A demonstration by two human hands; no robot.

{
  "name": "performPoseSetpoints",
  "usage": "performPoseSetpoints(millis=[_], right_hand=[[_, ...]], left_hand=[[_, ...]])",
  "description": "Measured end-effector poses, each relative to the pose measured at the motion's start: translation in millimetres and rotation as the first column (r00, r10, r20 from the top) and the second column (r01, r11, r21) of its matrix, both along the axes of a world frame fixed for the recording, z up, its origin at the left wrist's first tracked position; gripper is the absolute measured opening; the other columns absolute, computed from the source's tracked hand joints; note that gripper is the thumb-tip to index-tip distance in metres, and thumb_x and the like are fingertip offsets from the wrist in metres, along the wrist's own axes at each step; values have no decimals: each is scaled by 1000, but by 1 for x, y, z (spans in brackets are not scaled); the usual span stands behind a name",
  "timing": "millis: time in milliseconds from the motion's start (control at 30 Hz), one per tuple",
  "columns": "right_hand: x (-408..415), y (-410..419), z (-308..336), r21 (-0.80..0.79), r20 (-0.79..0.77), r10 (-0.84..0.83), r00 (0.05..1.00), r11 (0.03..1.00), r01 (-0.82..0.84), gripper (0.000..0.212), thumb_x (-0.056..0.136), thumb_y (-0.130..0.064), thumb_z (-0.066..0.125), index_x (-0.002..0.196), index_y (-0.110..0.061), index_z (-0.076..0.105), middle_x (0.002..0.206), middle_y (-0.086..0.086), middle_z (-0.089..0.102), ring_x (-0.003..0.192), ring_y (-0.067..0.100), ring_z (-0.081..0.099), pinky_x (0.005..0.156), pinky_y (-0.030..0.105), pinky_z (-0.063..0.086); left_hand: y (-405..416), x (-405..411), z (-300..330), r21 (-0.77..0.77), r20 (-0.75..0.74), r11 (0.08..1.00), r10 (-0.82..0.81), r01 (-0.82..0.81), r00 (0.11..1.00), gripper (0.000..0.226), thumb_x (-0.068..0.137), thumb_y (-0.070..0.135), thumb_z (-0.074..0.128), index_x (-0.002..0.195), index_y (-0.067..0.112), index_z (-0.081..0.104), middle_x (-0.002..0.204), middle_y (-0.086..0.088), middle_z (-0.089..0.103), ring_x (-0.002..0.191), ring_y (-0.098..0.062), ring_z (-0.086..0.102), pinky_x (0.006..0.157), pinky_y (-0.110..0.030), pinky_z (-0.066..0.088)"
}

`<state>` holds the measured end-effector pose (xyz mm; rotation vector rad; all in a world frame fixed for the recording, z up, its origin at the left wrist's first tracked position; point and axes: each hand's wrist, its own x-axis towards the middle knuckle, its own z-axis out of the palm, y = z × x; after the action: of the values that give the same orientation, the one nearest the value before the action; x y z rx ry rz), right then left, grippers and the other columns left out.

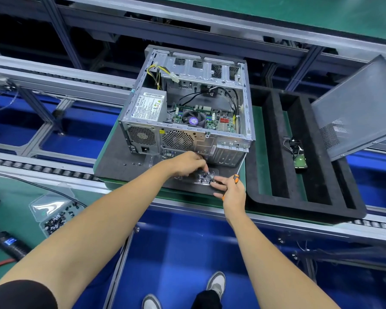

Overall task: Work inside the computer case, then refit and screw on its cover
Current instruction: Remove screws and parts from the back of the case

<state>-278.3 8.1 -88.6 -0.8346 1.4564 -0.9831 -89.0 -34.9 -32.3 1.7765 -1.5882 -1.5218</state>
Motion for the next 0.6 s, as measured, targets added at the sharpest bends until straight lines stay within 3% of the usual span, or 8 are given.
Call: performPoseSetpoints(millis=[67,133,233,400,600], right_hand=[[0,0,-1,2,3,-4,1000,1000,4,39,104,-19,36,96,-11,73,97,-2,79,88,16,77,62,32,57],[1,-1,-1,3,12,-13,1000,1000,13,36,103,-19,37,98,-9,71,99,-1,79,88,17,77,60,31,56],[1,-1,-1,10,22,-21,1000,1000,21,34,105,-18,37,101,-6,68,102,1,78,88,18,77,59,30,56],[0,-1,0,10,19,-19,1000,1000,19,34,105,-19,38,105,-3,68,101,0,78,87,17,77,61,32,58],[1,-1,2,14,10,-20,1000,1000,20,33,105,-19,38,101,-7,68,102,1,78,87,17,77,62,33,57]], left_hand=[[1,-2,-9,-124,89,986,-96,107,991,18,98,28,62,98,15,76,71,10,67,61,-7,57,57,-16,44],[4,-5,-16,-228,171,958,-135,173,976,15,92,28,73,99,15,72,70,14,61,60,4,55,53,-8,36],[6,-8,-23,-319,310,926,-102,205,945,21,83,30,82,93,20,67,74,14,60,66,0,53,54,-10,32],[9,-12,-32,-373,360,911,-35,178,932,20,84,38,81,86,28,64,71,19,55,69,0,51,57,-18,34],[8,-18,-33,-331,400,927,-33,178,916,13,94,31,70,99,20,72,97,3,72,97,-19,64,80,-29,46]])
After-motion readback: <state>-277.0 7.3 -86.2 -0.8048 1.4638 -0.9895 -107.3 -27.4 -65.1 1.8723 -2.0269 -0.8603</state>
